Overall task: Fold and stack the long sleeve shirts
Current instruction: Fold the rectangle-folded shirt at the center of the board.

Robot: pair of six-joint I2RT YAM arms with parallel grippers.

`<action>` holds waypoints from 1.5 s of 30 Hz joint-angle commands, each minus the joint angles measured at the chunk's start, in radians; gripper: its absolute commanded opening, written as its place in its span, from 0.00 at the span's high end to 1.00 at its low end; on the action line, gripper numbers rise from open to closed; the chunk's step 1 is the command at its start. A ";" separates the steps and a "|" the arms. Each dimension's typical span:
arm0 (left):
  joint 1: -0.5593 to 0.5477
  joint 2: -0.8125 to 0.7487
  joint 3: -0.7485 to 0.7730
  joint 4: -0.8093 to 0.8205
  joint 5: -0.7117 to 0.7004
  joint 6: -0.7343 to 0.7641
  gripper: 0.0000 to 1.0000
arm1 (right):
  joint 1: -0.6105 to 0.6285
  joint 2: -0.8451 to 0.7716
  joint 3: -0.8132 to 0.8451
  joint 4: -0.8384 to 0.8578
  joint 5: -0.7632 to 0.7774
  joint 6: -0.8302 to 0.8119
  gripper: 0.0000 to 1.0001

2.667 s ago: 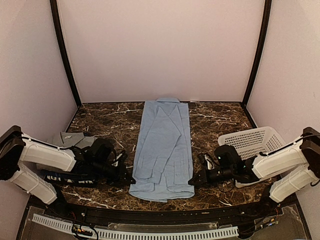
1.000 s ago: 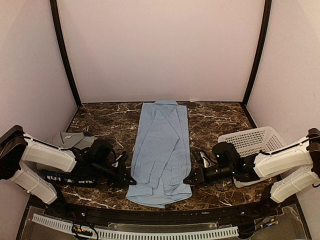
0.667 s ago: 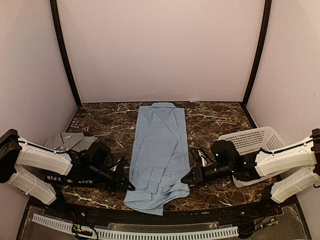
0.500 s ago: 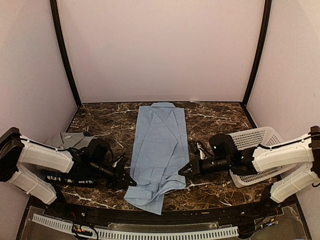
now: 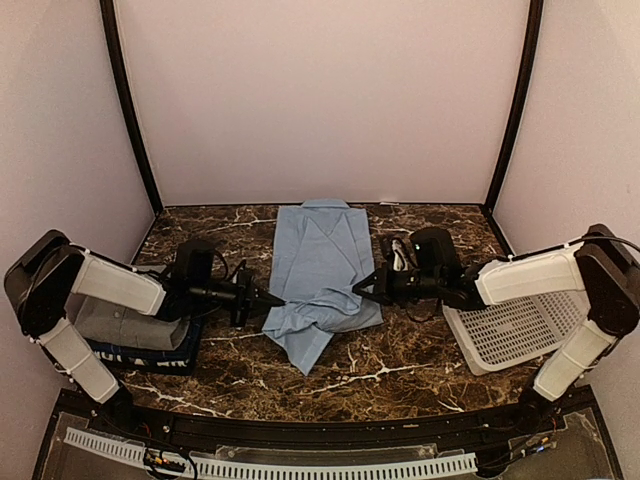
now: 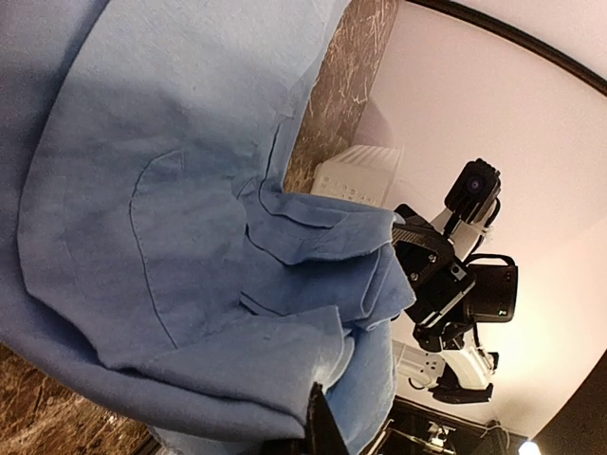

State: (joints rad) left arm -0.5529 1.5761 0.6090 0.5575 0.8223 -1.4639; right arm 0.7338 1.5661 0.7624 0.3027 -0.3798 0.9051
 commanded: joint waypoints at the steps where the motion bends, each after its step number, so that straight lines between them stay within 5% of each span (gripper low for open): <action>1: 0.031 0.098 0.057 0.196 -0.023 -0.156 1.00 | -0.070 0.071 0.044 0.084 0.030 -0.036 1.00; 9: 0.079 0.269 0.130 0.289 -0.071 -0.192 1.00 | -0.140 0.183 0.132 0.108 0.033 -0.076 1.00; 30: 0.108 0.339 0.252 0.036 -0.170 0.044 0.98 | -0.204 0.356 0.269 0.098 0.025 -0.133 1.00; 38: 0.110 0.333 0.299 -0.051 -0.190 0.122 0.69 | -0.206 0.363 0.289 0.055 0.042 -0.151 0.99; 41: 0.110 0.321 0.322 -0.092 -0.194 0.172 0.58 | -0.208 0.346 0.287 0.043 0.061 -0.158 0.78; 45: 0.110 0.296 0.355 -0.137 -0.210 0.235 0.45 | -0.209 0.316 0.280 0.033 0.077 -0.163 0.64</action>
State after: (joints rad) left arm -0.4484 1.9205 0.9226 0.4877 0.6292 -1.3212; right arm 0.5327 1.9198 1.0275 0.3340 -0.3305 0.7593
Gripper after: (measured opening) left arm 0.521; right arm 0.330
